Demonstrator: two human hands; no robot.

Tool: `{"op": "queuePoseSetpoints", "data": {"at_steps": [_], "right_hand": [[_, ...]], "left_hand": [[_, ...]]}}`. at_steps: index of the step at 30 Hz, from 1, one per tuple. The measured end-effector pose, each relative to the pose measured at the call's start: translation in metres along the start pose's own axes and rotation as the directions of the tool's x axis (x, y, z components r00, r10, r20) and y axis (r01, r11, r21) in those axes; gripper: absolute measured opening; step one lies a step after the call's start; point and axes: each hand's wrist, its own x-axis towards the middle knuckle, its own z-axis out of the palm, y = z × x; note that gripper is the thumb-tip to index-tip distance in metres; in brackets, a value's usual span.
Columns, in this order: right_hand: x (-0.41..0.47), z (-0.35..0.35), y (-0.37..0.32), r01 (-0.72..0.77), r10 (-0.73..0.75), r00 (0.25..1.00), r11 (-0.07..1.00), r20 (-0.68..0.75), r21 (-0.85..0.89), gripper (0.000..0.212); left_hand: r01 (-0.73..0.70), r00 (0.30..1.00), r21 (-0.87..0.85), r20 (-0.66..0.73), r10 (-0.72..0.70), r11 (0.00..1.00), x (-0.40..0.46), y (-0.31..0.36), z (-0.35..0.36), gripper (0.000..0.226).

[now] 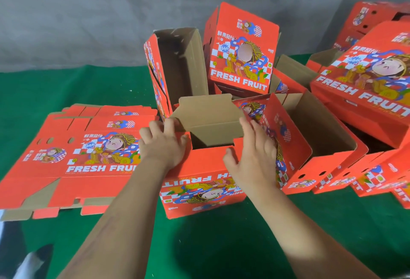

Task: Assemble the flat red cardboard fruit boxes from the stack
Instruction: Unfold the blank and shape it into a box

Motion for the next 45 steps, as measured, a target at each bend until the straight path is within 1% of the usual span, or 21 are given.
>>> {"op": "queuePoseSetpoints", "data": {"at_steps": [3, 5, 8, 10, 12, 13, 15, 17, 19, 24, 27, 28, 31, 35, 37, 38, 39, 40, 41, 43, 45], "right_hand": [[-0.009, 0.001, 0.005, 0.042, -0.040, 0.998, 0.998, -0.040, 0.043, 0.061], [-0.011, 0.001, 0.009, 0.059, -0.058, 0.998, 0.997, -0.013, 0.059, 0.057], [-0.001, -0.003, 0.012, 0.057, -0.058, 0.998, 0.997, 0.015, 0.058, 0.050], [0.012, -0.008, 0.014, -0.045, 0.048, 0.999, 0.964, -0.006, 0.261, 0.043], [0.028, -0.012, 0.016, -0.157, 0.179, 0.984, 0.852, 0.005, 0.499, 0.050], [0.035, -0.012, 0.018, -0.191, 0.197, 0.980, 0.846, 0.041, 0.499, 0.060], [0.046, -0.006, 0.022, -0.189, 0.137, 0.968, 0.949, 0.209, 0.254, 0.079], [0.055, -0.003, 0.020, -0.195, 0.130, 0.898, 0.974, 0.419, 0.116, 0.072], [0.062, -0.005, 0.019, -0.306, 0.154, 0.854, 0.921, 0.497, 0.240, 0.072], [0.072, -0.013, 0.028, -0.391, 0.127, 0.797, 0.854, 0.590, 0.344, 0.057], [0.071, -0.012, 0.036, -0.307, 0.112, 0.783, 0.925, 0.612, 0.224, 0.083], [0.069, -0.012, 0.036, -0.294, 0.120, 0.785, 0.936, 0.608, 0.196, 0.095], [0.063, -0.005, 0.026, -0.283, 0.200, 0.788, 0.958, 0.582, 0.054, 0.109], [0.057, 0.004, 0.015, -0.221, 0.289, 0.808, 0.956, 0.513, -0.191, 0.110], [0.060, 0.002, 0.015, -0.213, 0.268, 0.802, 0.963, 0.534, -0.163, 0.109], [0.060, 0.000, 0.017, -0.234, 0.258, 0.797, 0.965, 0.546, -0.115, 0.108], [0.061, -0.004, 0.019, -0.298, 0.270, 0.788, 0.954, 0.554, -0.041, 0.107], [0.061, -0.009, 0.021, -0.399, 0.302, 0.777, 0.915, 0.552, 0.061, 0.107], [0.062, -0.014, 0.023, -0.510, 0.345, 0.762, 0.841, 0.548, 0.180, 0.105], [0.064, -0.023, 0.028, -0.644, 0.410, 0.729, 0.681, 0.548, 0.347, 0.085], [0.062, -0.035, 0.032, -0.682, 0.444, 0.699, 0.651, 0.561, 0.335, 0.069]], "left_hand": [[0.004, 0.999, -0.017, -0.042, -0.005, 1.000, 0.005, 0.004, 0.003, 0.058], [-0.035, 0.992, -0.180, -0.126, 0.012, 0.983, 0.006, 0.003, 0.003, 0.065], [-0.087, 0.995, -0.571, -0.082, 0.049, 0.817, 0.009, -0.005, -0.009, 0.060], [-0.041, 0.999, -0.693, -0.021, 0.037, 0.720, 0.007, -0.009, -0.011, 0.039], [-0.037, 0.999, -0.592, 0.007, 0.052, 0.805, 0.005, -0.012, -0.007, 0.047], [-0.080, 0.996, -0.453, -0.013, 0.083, 0.888, 0.003, -0.014, -0.003, 0.050], [-0.166, 0.986, -0.300, -0.044, 0.160, 0.939, 0.001, -0.013, 0.001, 0.058], [-0.130, 0.990, -0.423, -0.004, 0.142, 0.897, 0.003, -0.012, -0.003, 0.054], [-0.092, 0.992, -0.544, 0.020, 0.123, 0.834, 0.004, -0.016, -0.003, 0.048], [-0.153, 0.980, -0.521, 0.030, 0.197, 0.840, 0.006, -0.021, -0.002, 0.041], [-0.089, 0.981, -0.620, 0.082, 0.178, 0.779, 0.004, -0.020, -0.006, 0.042], [-0.103, 0.977, -0.590, 0.089, 0.192, 0.801, 0.004, -0.021, -0.007, 0.045], [-0.224, 0.968, -0.243, 0.054, 0.243, 0.944, 0.005, -0.023, -0.001, 0.065], [-0.175, 0.983, 0.098, 0.070, 0.168, 0.980, 0.006, -0.012, 0.005, 0.086], [-0.143, 0.989, 0.102, 0.057, 0.137, 0.985, 0.006, -0.011, 0.008, 0.090], [-0.092, 0.994, -0.022, 0.050, 0.093, 0.995, 0.005, -0.016, 0.009, 0.090], [-0.011, 0.998, -0.228, 0.053, 0.024, 0.974, 0.004, -0.019, 0.009, 0.090], [0.123, 0.991, -0.481, 0.104, -0.083, 0.868, 0.003, -0.023, 0.004, 0.090], [0.291, 0.957, -0.693, 0.211, -0.200, 0.660, 0.003, -0.022, -0.001, 0.089], [0.513, 0.853, -0.835, 0.470, -0.228, 0.200, -0.001, -0.015, -0.004, 0.074], [0.490, 0.865, -0.869, 0.475, -0.160, 0.069, -0.021, -0.013, -0.004, 0.057]]}}
